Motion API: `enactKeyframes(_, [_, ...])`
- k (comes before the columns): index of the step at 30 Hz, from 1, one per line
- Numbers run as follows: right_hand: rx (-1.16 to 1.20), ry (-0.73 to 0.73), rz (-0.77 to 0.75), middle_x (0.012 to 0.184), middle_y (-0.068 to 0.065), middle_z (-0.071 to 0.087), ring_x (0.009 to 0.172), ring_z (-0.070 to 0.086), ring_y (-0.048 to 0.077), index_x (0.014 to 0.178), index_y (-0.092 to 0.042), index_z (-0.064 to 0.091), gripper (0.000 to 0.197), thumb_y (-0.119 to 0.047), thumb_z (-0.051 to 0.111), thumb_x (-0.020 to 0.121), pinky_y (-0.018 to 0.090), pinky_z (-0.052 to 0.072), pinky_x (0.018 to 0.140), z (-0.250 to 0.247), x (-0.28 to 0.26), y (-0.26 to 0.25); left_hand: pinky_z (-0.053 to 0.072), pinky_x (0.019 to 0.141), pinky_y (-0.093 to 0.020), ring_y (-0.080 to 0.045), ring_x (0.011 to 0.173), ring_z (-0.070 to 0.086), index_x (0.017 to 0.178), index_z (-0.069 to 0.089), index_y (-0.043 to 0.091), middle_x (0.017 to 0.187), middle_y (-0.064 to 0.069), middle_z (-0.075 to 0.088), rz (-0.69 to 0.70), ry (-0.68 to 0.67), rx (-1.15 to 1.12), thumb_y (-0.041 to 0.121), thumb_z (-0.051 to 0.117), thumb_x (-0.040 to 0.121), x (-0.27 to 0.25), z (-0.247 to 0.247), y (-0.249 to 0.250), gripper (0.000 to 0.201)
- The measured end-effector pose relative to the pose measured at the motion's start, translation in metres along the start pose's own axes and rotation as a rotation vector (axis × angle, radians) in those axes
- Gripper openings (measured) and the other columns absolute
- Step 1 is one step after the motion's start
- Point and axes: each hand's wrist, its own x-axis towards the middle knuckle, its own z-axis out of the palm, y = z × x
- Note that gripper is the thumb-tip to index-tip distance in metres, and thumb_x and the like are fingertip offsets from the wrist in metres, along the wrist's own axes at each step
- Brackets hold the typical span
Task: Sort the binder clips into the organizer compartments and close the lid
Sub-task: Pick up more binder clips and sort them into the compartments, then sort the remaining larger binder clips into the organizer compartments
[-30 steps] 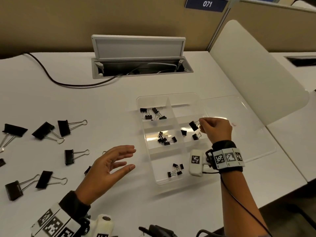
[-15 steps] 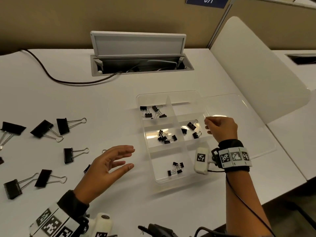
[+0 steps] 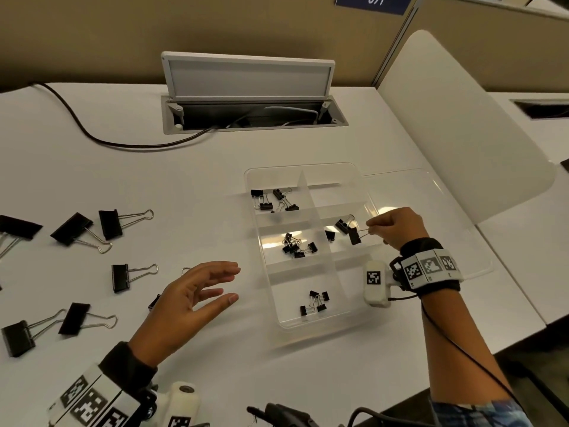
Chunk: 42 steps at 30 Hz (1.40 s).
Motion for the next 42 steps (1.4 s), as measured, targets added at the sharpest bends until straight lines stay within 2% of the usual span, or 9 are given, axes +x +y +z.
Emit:
enactKeyframes(5, [0.104, -0.005, -0.001, 0.064, -0.007, 0.059, 0.051, 0.052, 0.01, 0.099, -0.008, 0.072, 0.019, -0.012, 0.066, 0.082, 0.015, 0.037, 0.051, 0.006, 0.004, 0.0, 0.052, 0.09, -0.021, -0.009, 0.11, 0.062, 0.112, 0.062, 0.04, 0.117, 0.016, 0.064, 0.002, 0.005, 0.004, 0.066, 0.066, 0.065, 0.0, -0.001, 0.0, 0.054])
enactKeyframes(15, [0.088, -0.016, 0.017, 0.047, -0.014, 0.061, 0.041, 0.058, -0.001, 0.115, -0.012, 0.064, 0.027, -0.012, 0.053, 0.09, 0.003, 0.039, 0.04, 0.004, 0.001, 0.0, 0.052, 0.089, -0.022, -0.009, 0.11, 0.062, 0.111, 0.063, 0.04, 0.117, 0.015, 0.064, 0.011, 0.013, 0.001, 0.058, 0.069, 0.067, -0.002, -0.002, -0.001, 0.048])
enactKeyframes(19, [0.134, 0.042, -0.041, 0.087, 0.006, 0.071, 0.039, 0.055, -0.009, 0.111, -0.009, 0.066, 0.024, -0.01, 0.054, 0.09, -0.002, 0.037, 0.044, -0.008, -0.016, -0.005, 0.052, 0.09, -0.023, -0.009, 0.11, 0.062, 0.11, 0.062, 0.04, 0.118, 0.014, 0.064, 0.012, 0.021, 0.018, 0.056, 0.069, 0.067, -0.004, -0.005, 0.0, 0.046])
enactKeyframes(23, [0.201, 0.076, -0.152, 0.066, -0.01, 0.061, 0.04, 0.054, -0.008, 0.106, -0.01, 0.069, 0.021, -0.011, 0.057, 0.088, -0.001, 0.037, 0.048, -0.012, -0.043, -0.021, 0.05, 0.091, -0.02, -0.006, 0.11, 0.061, 0.11, 0.061, 0.043, 0.118, 0.017, 0.063, -0.005, 0.045, 0.068, 0.046, 0.068, 0.071, -0.009, -0.018, 0.0, 0.04])
enactKeyframes(29, [0.315, -0.049, -0.335, 0.085, 0.0, 0.072, 0.049, 0.06, 0.0, 0.104, -0.013, 0.069, 0.019, -0.012, 0.062, 0.086, 0.004, 0.041, 0.047, 0.016, -0.078, -0.066, 0.046, 0.091, -0.013, 0.0, 0.11, 0.059, 0.11, 0.062, 0.042, 0.116, 0.022, 0.063, -0.063, 0.199, 0.17, 0.033, 0.073, 0.074, -0.028, -0.059, -0.002, 0.039])
enactKeyframes(34, [0.321, -0.221, -0.499, 0.083, -0.008, 0.068, 0.054, 0.063, 0.001, 0.105, -0.015, 0.069, 0.021, -0.013, 0.063, 0.085, 0.007, 0.045, 0.048, 0.056, -0.117, -0.121, 0.036, 0.094, -0.019, 0.015, 0.108, 0.051, 0.11, 0.061, 0.038, 0.115, 0.022, 0.06, -0.133, 0.371, 0.311, 0.021, 0.071, 0.078, -0.058, -0.105, -0.004, 0.038])
enactKeyframes(36, [0.281, -0.298, -0.56, 0.088, -0.005, 0.071, 0.057, 0.065, 0.003, 0.104, -0.015, 0.069, 0.02, -0.014, 0.062, 0.086, 0.009, 0.047, 0.05, 0.077, -0.131, -0.142, 0.033, 0.099, -0.024, 0.008, 0.111, 0.049, 0.114, 0.061, 0.031, 0.119, 0.017, 0.058, -0.193, 0.427, 0.331, 0.018, 0.071, 0.079, -0.074, -0.124, -0.004, 0.039])
enactKeyframes(39, [0.113, -0.355, -0.669, 0.104, -0.002, 0.071, 0.073, 0.068, 0.01, 0.108, -0.016, 0.068, 0.022, -0.019, 0.06, 0.088, 0.005, 0.045, 0.062, 0.112, -0.147, -0.17, 0.029, 0.1, -0.026, -0.004, 0.118, 0.045, 0.116, 0.061, 0.028, 0.122, 0.012, 0.055, -0.28, 0.487, 0.313, 0.017, 0.072, 0.079, -0.1, -0.149, -0.005, 0.04])
enactKeyframes(42, [-0.09, -0.396, -0.734, 0.119, -0.002, 0.065, 0.093, 0.064, 0.013, 0.118, -0.021, 0.062, 0.03, -0.025, 0.058, 0.088, 0.019, 0.044, 0.084, 0.149, -0.159, -0.191, 0.028, 0.098, -0.022, -0.005, 0.117, 0.042, 0.116, 0.061, 0.027, 0.122, 0.012, 0.051, -0.336, 0.531, 0.395, 0.016, 0.072, 0.079, -0.125, -0.166, -0.006, 0.041])
